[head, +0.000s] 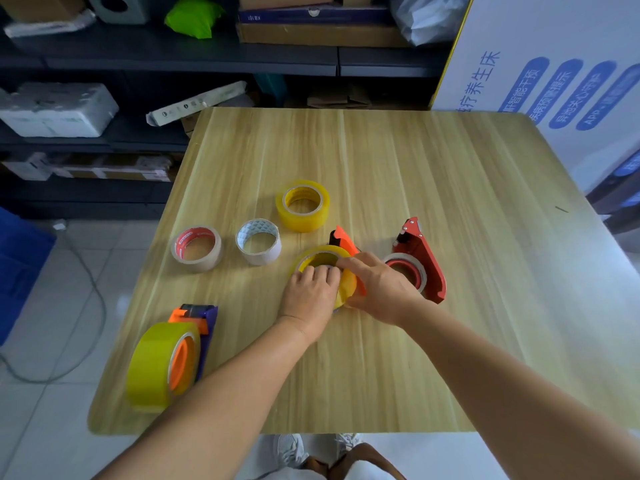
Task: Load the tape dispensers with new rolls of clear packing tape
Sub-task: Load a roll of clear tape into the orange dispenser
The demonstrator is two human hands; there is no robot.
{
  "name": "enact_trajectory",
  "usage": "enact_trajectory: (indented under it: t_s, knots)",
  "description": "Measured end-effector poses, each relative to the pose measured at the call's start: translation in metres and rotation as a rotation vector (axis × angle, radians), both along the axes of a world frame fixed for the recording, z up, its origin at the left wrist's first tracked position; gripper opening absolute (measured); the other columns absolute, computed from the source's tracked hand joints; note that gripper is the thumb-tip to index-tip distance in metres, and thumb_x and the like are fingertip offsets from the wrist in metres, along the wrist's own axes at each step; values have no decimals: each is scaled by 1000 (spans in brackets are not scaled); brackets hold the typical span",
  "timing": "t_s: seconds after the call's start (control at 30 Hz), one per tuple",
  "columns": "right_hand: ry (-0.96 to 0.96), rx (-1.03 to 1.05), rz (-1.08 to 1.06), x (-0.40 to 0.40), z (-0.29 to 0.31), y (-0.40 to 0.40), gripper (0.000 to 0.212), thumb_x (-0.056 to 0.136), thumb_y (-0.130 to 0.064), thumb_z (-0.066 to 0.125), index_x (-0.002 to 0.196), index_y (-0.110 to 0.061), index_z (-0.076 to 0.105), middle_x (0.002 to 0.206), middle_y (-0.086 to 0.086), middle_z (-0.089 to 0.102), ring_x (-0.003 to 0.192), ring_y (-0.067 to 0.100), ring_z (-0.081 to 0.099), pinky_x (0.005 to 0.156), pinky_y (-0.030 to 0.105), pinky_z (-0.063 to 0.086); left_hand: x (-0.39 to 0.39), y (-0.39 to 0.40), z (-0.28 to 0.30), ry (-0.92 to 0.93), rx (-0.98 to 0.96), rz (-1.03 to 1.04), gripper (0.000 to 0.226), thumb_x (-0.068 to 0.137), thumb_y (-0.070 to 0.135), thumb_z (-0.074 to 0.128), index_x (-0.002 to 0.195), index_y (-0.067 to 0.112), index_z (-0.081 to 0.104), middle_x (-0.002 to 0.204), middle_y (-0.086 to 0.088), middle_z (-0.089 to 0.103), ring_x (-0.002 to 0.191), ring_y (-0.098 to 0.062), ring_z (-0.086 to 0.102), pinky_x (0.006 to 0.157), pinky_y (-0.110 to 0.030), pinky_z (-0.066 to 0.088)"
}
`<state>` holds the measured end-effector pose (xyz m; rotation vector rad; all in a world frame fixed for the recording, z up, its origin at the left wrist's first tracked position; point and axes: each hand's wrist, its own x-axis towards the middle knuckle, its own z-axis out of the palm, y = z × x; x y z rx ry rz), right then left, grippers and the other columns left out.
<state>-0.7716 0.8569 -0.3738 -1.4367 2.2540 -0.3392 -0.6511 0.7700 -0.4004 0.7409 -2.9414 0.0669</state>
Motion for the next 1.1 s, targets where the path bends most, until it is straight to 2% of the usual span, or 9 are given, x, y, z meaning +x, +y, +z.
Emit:
enact_trajectory:
  t_s: [0.1,0.2,0.27,0.47,0.6,0.67,0.83,1.0,1.1]
  knots:
    - [37,22,2,2,-2,-2,58,81,-37,71,133,-32,44,135,0,39,107,26,57,77,34,50,5,-3,-7,61,-40,-37,50,42,21,90,86,13,69,69,-3,61,61,-24,62,61,-33,54]
    - [41,42,10,1,-1,-3,54,81,-39,70,129,-32,46,133,2,38,103,27,57,74,32,47,8,-5,-11,26,9,-54,69,32,45,92,88,14,65,73,-2,62,64,-23,62,67,-34,55]
    - [29,34,7,1,-1,-3,53,80,-39,71,128,-31,47,132,1,38,101,26,57,73,32,46,8,-4,-12,39,26,-35,70,33,49,90,87,14,62,74,-2,61,65,-23,62,70,-35,55]
    - [67,34,21,1,0,-2,52,80,-44,71,124,-30,48,130,2,36,86,25,57,69,31,47,8,0,-16,144,31,-14,53,48,24,88,92,12,61,73,-5,57,63,-26,59,83,-45,55]
    - [71,22,24,2,0,-2,51,79,-45,72,121,-30,48,128,1,36,79,22,54,68,33,49,11,-1,-17,158,19,-34,50,53,24,86,92,13,57,74,-6,56,65,-27,57,87,-48,54]
    - [46,12,17,2,0,-1,53,80,-42,72,124,-30,46,129,1,38,83,24,57,69,33,50,12,-3,-16,139,24,-35,53,52,25,88,91,14,53,73,-5,56,66,-26,57,86,-46,54]
    - [-3,3,-7,1,1,1,68,84,-38,67,142,-31,33,138,0,39,102,25,60,72,30,47,13,-3,-17,109,-51,-7,38,55,7,82,87,14,62,72,-6,55,66,-27,57,92,-51,51]
    - [6,-12,0,3,2,3,52,81,-39,71,126,-27,49,133,1,40,91,24,60,71,30,49,11,-2,-19,200,-171,-74,11,80,11,57,89,17,55,68,-3,51,64,-26,56,96,-48,48]
    - [33,15,37,5,3,5,47,82,-42,71,121,-25,51,132,3,36,89,26,61,75,33,52,16,-1,-22,180,-178,-102,20,78,13,64,90,16,49,70,-3,51,67,-26,56,98,-47,47]
